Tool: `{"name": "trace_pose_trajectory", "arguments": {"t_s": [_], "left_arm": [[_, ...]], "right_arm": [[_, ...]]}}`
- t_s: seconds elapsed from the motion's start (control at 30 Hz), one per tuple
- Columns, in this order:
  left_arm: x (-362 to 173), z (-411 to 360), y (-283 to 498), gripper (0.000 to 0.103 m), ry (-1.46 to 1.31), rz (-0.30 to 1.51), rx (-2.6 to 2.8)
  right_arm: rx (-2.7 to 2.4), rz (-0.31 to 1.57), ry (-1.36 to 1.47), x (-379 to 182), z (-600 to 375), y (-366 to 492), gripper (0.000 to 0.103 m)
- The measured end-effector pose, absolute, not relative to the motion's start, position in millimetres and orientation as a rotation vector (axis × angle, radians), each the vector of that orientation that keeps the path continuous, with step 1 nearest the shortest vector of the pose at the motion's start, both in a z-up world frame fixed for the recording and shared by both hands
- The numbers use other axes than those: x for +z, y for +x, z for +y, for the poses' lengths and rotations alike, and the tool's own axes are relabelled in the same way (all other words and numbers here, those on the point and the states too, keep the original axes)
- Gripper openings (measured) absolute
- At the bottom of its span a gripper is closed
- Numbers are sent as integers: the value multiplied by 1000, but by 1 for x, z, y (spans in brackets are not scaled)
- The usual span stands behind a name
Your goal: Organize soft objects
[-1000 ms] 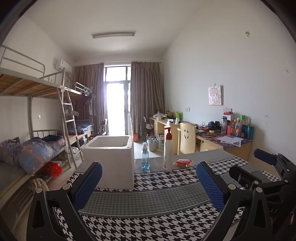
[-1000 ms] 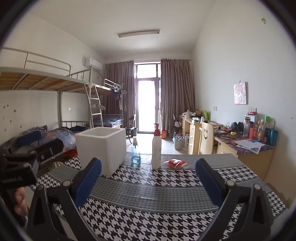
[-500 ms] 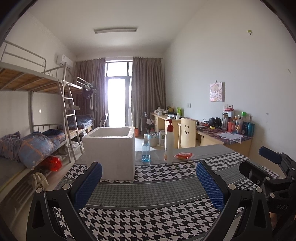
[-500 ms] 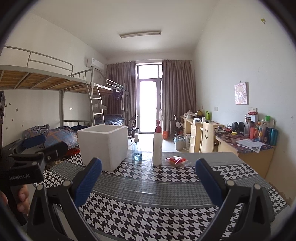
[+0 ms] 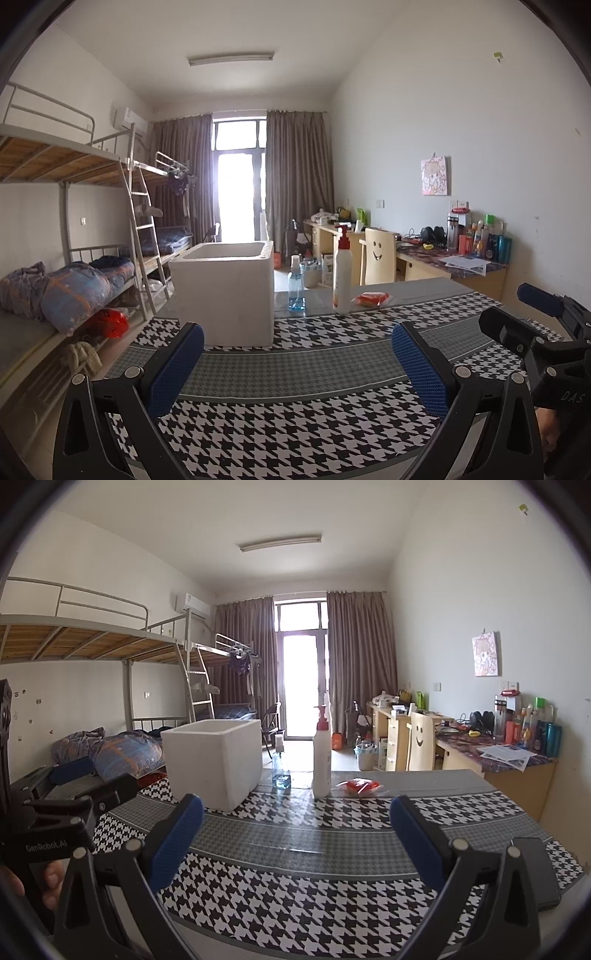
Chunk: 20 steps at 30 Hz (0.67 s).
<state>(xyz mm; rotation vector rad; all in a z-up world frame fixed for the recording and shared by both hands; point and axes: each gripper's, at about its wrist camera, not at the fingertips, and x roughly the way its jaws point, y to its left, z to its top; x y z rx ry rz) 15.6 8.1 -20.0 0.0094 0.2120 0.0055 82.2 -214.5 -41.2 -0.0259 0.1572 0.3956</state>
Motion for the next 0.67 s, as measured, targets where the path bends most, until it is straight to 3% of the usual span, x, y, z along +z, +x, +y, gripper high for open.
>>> {"name": "trace_pose_trajectory", "arguments": {"t_s": [0.67], "left_arm": [[-24, 12, 16, 102, 0, 239, -12]], "right_arm": [[405, 170, -17, -47, -213, 80, 102]]}}
